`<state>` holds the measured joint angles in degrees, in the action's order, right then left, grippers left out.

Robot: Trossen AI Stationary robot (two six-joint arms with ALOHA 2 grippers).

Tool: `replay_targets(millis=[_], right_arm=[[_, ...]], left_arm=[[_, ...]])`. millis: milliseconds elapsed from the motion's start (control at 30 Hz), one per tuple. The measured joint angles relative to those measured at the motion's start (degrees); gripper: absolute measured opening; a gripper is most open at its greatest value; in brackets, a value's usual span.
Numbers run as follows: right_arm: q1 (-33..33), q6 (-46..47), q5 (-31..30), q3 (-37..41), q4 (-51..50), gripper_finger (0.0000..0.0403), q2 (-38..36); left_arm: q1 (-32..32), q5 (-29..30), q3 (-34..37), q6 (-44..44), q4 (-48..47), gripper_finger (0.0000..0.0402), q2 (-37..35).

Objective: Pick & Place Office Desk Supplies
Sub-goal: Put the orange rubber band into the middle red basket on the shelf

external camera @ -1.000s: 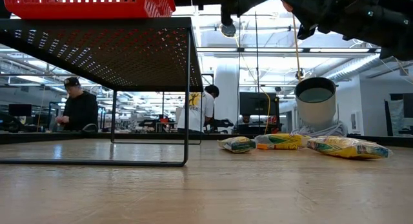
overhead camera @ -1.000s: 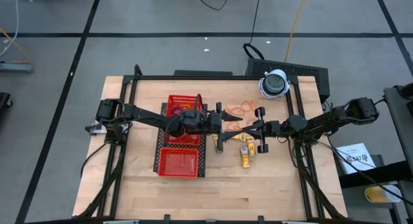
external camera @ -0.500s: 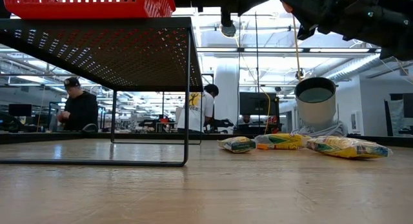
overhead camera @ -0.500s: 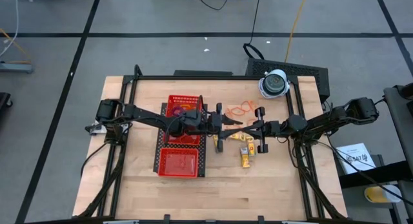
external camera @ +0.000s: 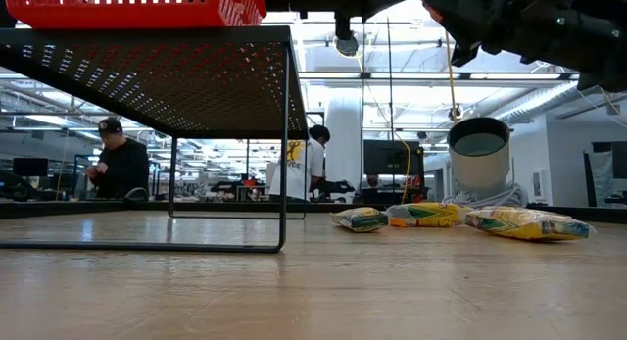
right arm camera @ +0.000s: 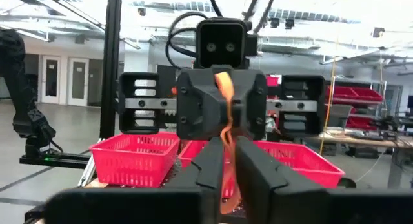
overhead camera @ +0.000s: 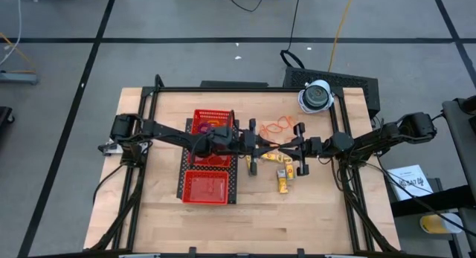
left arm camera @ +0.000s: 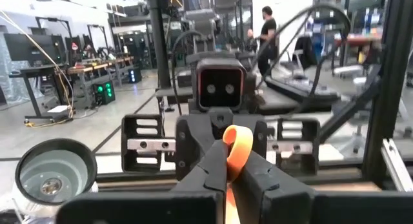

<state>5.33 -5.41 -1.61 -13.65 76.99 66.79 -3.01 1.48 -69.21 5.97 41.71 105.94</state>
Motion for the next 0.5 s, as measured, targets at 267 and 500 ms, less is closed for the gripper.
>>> replay_targets(millis=[267, 500], right_arm=[[-0.01, 0.59, -3.45, 0.02, -9.98, 0.0124, -6.87], [0.01, 0.37, -3.28, 0.04, -20.84, 0.0160, -14.70]], left_arm=[[-0.02, 0.84, 0.07, 1.32, -15.49, 0.0013, -8.18], [-0.02, 0.96, 0.99, -0.11, -30.17, 0.0012, -16.90]])
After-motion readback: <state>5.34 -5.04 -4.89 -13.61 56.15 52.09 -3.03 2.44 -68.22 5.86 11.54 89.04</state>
